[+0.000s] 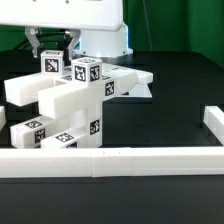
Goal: Assemble chair
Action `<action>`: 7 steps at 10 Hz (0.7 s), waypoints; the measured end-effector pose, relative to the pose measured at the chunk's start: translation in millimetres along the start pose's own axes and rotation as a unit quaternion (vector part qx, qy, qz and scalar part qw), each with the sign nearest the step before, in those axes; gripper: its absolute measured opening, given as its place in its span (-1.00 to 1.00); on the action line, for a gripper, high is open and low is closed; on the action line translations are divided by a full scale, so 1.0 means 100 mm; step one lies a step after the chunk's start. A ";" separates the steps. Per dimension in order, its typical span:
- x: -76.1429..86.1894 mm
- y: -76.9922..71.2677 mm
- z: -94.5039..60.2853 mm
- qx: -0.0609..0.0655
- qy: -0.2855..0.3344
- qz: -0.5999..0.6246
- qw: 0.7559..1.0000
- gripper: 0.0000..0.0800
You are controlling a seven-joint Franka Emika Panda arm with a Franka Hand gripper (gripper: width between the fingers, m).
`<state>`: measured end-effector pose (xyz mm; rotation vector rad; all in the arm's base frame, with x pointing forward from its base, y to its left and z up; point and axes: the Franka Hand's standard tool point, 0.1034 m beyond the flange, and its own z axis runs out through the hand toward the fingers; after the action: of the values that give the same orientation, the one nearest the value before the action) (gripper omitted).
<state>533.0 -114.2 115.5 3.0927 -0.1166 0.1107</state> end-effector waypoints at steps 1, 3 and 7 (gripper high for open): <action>0.00 0.00 0.00 0.000 0.000 0.000 1.000 -0.29; 0.00 0.01 0.00 -0.001 0.004 0.045 0.999 -0.29; 0.00 0.01 0.00 0.020 0.024 0.280 0.960 -0.29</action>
Offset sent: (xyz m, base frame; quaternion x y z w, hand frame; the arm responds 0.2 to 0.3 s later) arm -0.0100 -0.0053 0.0001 0.0162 0.0153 0.2927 0.9559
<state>532.9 -114.8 115.9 2.9898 -0.9909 0.2050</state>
